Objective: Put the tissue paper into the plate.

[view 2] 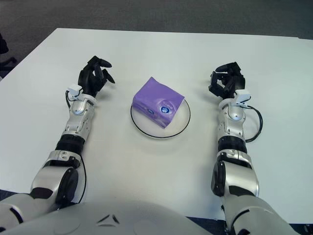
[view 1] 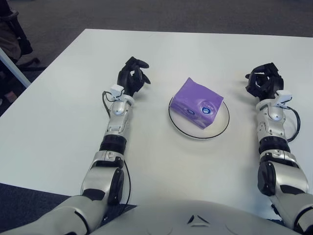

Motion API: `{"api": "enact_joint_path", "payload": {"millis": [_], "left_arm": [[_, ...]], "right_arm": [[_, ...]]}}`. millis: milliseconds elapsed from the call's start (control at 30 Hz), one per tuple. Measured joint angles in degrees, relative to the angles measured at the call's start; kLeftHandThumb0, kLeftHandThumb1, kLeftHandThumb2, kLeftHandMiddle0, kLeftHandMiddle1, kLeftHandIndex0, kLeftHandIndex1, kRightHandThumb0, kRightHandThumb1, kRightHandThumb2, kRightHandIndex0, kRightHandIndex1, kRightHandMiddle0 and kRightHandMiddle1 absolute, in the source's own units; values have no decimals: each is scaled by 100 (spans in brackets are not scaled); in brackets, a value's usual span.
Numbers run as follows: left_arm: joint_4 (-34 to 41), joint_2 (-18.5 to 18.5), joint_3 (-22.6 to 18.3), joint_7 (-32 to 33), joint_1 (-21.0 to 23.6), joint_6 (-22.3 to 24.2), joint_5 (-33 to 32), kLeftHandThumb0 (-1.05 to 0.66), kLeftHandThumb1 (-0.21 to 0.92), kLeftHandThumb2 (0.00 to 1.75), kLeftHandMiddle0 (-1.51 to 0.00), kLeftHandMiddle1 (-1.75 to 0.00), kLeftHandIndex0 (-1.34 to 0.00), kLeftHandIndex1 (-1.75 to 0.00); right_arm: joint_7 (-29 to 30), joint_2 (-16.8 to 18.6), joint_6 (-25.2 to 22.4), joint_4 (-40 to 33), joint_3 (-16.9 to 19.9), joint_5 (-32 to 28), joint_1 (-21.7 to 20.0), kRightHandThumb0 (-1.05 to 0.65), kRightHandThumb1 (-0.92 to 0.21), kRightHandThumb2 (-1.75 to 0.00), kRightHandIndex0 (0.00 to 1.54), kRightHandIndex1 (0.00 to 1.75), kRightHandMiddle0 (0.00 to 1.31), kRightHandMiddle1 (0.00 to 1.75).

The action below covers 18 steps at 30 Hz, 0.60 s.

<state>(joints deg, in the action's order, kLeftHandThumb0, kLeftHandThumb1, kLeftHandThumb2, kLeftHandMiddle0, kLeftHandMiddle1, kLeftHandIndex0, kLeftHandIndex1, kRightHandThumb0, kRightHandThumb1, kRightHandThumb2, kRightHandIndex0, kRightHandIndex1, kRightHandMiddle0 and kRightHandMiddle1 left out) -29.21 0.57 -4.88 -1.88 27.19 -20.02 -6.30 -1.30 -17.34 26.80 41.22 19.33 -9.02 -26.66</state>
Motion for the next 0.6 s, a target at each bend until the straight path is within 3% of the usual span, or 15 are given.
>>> {"api": "enact_joint_path", "payload": {"millis": [600], "left_arm": [[92, 50, 9, 16, -163, 30, 10, -32, 92, 59, -98, -175, -74, -175]], "right_arm": [[73, 179, -552, -1343, -34, -60, 562, -1, -45, -107, 62, 146, 37, 175]]}}
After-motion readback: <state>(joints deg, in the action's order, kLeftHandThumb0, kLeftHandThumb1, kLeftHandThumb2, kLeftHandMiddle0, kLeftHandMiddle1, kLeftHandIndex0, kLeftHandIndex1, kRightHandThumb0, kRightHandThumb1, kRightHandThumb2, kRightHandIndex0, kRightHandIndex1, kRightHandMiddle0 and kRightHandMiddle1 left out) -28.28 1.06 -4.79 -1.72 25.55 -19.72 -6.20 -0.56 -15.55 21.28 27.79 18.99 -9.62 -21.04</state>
